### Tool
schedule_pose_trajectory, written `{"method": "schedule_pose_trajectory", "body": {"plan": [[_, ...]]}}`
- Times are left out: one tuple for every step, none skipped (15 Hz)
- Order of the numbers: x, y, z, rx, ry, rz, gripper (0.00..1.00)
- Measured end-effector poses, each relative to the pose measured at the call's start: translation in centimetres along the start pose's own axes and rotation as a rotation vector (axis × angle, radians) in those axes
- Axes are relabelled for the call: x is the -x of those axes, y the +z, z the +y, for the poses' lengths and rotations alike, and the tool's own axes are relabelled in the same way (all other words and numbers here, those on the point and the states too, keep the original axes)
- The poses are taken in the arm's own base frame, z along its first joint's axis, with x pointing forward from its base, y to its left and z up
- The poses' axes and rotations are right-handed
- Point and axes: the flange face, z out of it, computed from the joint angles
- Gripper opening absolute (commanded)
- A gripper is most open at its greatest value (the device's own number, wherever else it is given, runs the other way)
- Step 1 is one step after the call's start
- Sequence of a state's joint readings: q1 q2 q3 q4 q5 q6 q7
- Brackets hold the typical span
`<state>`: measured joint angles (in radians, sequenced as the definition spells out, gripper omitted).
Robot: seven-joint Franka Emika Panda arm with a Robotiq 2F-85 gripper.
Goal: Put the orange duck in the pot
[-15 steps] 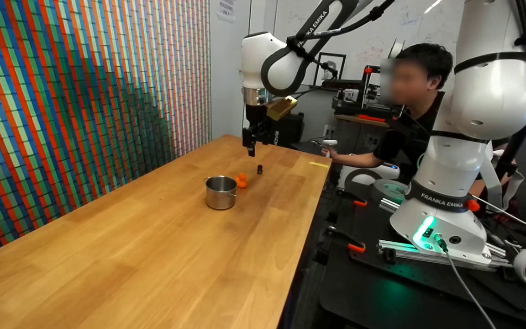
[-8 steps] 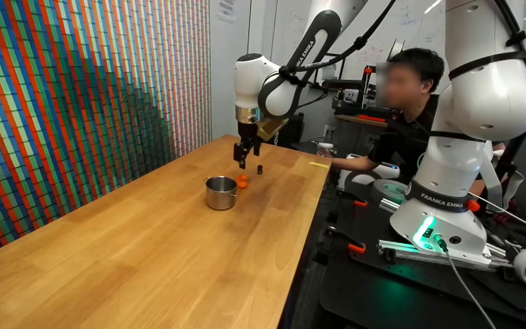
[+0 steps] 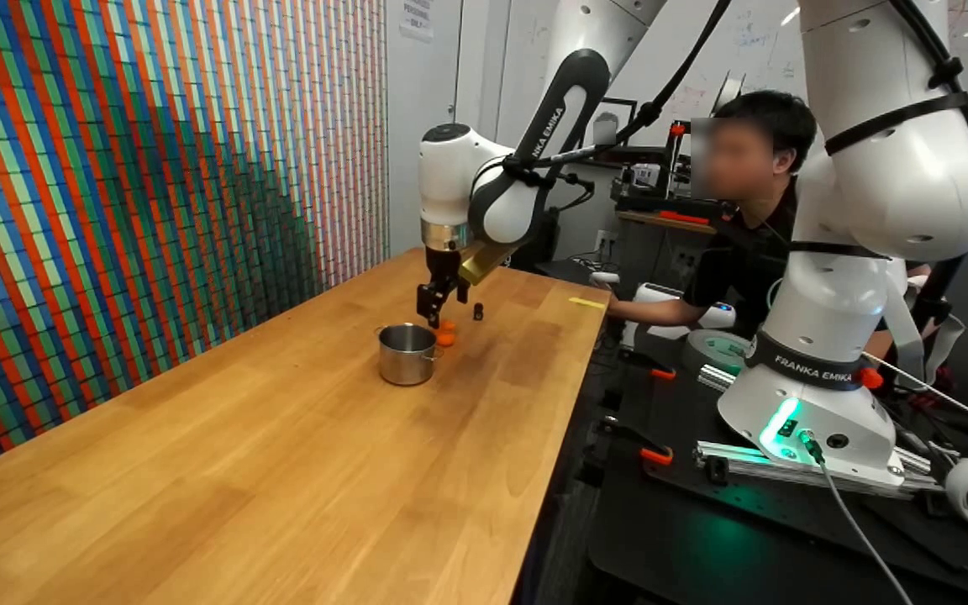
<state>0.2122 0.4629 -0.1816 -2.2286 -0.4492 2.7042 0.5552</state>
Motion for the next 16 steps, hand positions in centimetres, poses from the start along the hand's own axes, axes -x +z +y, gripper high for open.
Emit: {"method": "schedule_pose_trajectory", "body": {"plan": [[0.2,0.2,-0.3,0.003,0.005,-0.003,1.00],[0.3,0.4,-0.6,0.006,0.011,-0.007,1.00],[0.5,0.7,-0.6,0.010,0.020,-0.012,1.00],[0.7,1.0,-0.5,0.016,0.030,-0.018,1.00],[0.8,1.4,-0.3,0.021,0.041,-0.021,1.00],[0.8,1.8,0.0,0.026,0.053,-0.024,0.75],[0.9,2.1,0.2,0.030,0.063,-0.025,0.72],[0.9,2.4,0.3,0.029,0.072,-0.020,0.66],[0.8,2.5,0.3,0.028,0.082,-0.013,0.56],[0.9,2.6,0.1,0.026,0.091,-0.010,0.49],[0.9,2.6,-0.1,0.021,0.102,-0.006,0.40],[0.9,2.6,-0.3,0.016,0.116,-0.007,0.33],[1.0,2.6,-0.4,0.008,0.128,-0.008,0.26],[1.1,2.6,-0.5,0.002,0.138,-0.009,0.18],[1.2,2.7,-0.5,-0.003,0.146,-0.008,0.20],[1.1,2.6,-0.4,-0.006,0.156,-0.007,0.22]]}}
